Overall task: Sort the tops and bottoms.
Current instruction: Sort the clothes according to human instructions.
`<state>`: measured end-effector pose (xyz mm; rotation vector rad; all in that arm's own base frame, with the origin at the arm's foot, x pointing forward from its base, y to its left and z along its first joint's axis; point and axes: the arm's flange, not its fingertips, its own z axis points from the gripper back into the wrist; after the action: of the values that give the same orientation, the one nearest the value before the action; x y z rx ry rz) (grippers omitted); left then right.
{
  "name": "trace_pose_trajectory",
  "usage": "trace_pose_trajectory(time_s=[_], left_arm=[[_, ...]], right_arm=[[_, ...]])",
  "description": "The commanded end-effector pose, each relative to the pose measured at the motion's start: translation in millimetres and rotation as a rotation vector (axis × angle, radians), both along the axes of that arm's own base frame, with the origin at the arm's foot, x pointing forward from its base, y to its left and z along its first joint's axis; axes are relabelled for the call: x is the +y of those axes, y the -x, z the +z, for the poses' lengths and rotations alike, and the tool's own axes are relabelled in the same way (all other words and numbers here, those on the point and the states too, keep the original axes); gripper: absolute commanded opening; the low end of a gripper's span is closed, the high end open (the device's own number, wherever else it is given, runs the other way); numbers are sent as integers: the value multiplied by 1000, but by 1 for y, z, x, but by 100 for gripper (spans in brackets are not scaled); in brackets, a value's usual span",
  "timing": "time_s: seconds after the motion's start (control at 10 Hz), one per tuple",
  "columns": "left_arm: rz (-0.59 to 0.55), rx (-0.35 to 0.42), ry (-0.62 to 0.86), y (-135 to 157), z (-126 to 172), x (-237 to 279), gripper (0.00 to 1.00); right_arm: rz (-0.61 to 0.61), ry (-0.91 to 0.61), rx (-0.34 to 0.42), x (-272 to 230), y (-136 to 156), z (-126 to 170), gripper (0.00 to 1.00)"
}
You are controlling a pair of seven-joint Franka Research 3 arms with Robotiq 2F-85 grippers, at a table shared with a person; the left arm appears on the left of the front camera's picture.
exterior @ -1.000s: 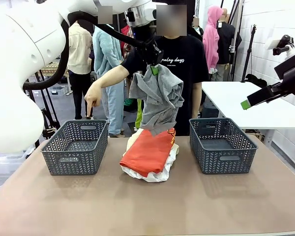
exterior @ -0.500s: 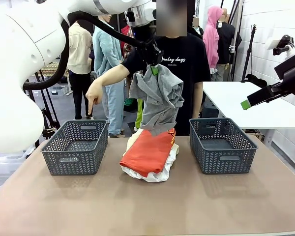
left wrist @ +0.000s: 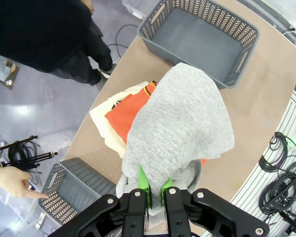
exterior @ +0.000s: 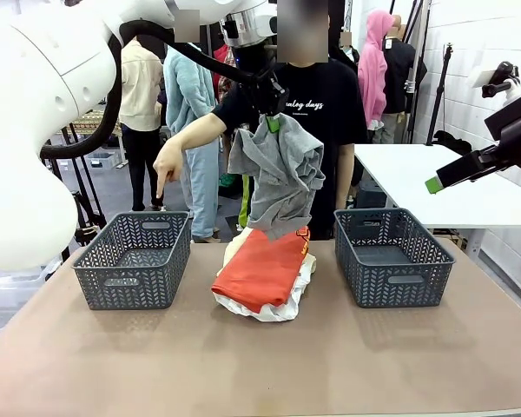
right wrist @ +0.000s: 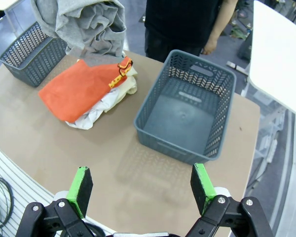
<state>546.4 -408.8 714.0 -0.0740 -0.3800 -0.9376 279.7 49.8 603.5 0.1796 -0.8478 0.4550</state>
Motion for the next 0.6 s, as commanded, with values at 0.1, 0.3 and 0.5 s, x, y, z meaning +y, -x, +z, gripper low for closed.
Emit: trace_pose_trajectory(time_s=[0.1,0.3,0.5], left_arm=[[16,-142,-74,57,69,1,0],[107,-257,-147,99,127,27,0],[304,-303,-263,127,163,60,0]], right_arm=[[-5,-6,12,1,0,-1,100],[-5,-6,12,1,0,-1,100],[-5,-6,12,1,0,-1,100]])
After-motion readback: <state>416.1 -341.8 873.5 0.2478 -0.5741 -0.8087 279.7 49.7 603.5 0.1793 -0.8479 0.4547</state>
